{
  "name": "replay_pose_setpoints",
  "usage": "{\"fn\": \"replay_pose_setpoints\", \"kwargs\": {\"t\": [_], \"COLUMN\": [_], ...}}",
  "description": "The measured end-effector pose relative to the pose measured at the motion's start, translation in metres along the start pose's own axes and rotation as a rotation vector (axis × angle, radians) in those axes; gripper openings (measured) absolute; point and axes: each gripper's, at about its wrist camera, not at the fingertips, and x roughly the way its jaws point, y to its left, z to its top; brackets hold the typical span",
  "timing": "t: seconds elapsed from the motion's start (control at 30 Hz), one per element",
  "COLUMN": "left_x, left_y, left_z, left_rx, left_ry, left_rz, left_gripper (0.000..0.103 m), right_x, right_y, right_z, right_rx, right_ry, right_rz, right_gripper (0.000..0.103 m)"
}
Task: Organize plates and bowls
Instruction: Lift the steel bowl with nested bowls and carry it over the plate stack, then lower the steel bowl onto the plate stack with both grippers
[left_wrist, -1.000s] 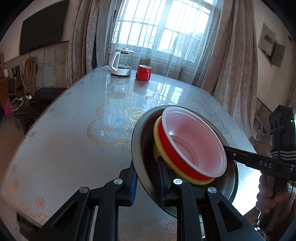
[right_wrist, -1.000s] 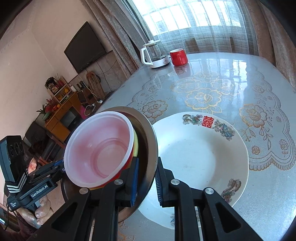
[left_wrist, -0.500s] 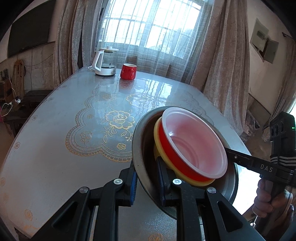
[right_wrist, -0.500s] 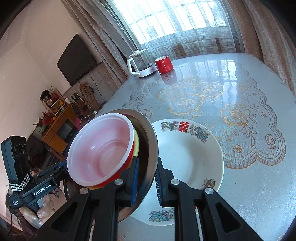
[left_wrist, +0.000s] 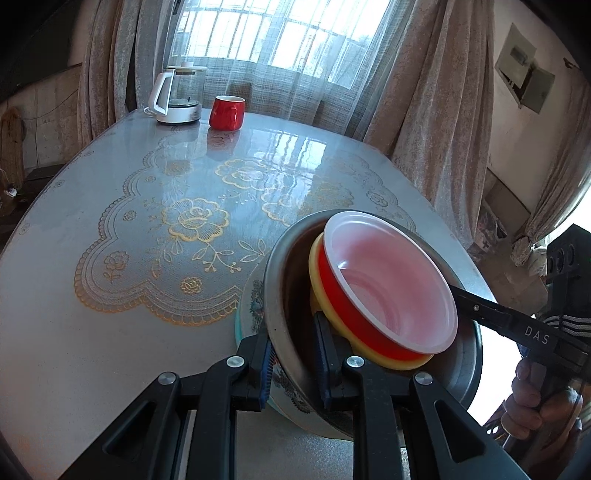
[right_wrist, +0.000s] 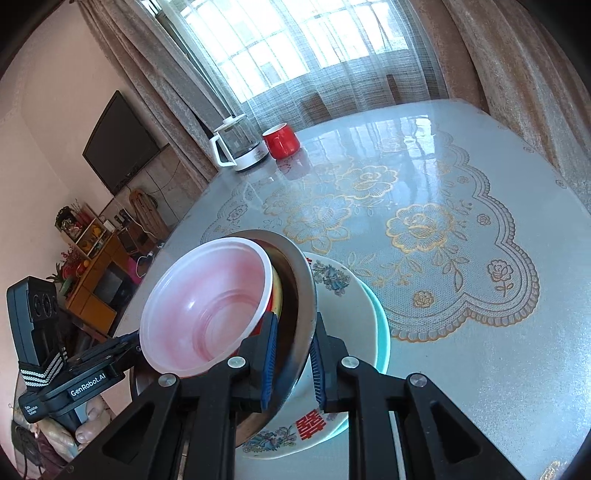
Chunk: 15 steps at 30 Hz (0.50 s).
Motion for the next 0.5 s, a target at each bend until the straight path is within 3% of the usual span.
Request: {"fn": "replay_pose_setpoints", "kwargs": {"t": [0.5], "left_x": [0.024], "left_y": [-0.013], "left_z": [-0.01], "left_rx": [0.055], "left_ry": [0.05], "left_rz": [0.06], "left_gripper": [0.021], "right_x": [0.009], "right_y": [-0.018], "right_z": [-0.011], "right_rx": [0.014], "right_ry": [0.005], "right_rz": [-0.045], "right_gripper": [0.018]}}
